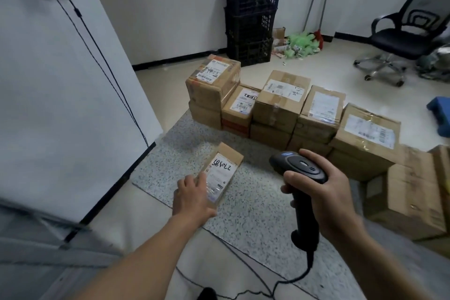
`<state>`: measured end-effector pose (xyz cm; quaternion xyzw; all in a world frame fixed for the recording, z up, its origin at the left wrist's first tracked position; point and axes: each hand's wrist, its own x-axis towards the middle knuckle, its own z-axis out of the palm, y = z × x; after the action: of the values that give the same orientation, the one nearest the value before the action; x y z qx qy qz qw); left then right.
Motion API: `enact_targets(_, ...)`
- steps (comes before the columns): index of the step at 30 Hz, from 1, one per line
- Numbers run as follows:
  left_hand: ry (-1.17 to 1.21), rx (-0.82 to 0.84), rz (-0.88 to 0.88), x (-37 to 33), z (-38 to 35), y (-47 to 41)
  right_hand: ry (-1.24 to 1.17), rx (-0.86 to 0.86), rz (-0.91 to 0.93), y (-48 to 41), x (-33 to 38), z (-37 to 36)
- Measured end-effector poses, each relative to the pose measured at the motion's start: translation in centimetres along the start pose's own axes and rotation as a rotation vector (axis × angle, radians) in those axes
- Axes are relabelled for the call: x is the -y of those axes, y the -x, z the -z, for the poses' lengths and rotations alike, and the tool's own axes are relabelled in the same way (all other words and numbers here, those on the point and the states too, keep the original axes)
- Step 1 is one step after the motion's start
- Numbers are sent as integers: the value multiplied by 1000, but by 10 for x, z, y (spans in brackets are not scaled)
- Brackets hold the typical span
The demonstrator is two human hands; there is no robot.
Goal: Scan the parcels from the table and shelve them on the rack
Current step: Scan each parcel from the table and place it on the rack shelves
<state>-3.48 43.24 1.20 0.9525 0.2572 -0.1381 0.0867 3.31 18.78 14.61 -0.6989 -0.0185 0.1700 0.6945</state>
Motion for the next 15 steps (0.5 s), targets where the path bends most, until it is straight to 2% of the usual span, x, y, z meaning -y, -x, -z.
enact_targets(6, 61, -8, -66, 12, -2, -9, -2, -9, -17, -2, -8, -16)
enact_targets(10, 52, -40, -220, 7, -6, -10, -3, -23, -21, -5, -8, -24)
enact_targets(15, 125, 47, -331, -7, -22, -7, -8, -45, -26, -2, -9, -27)
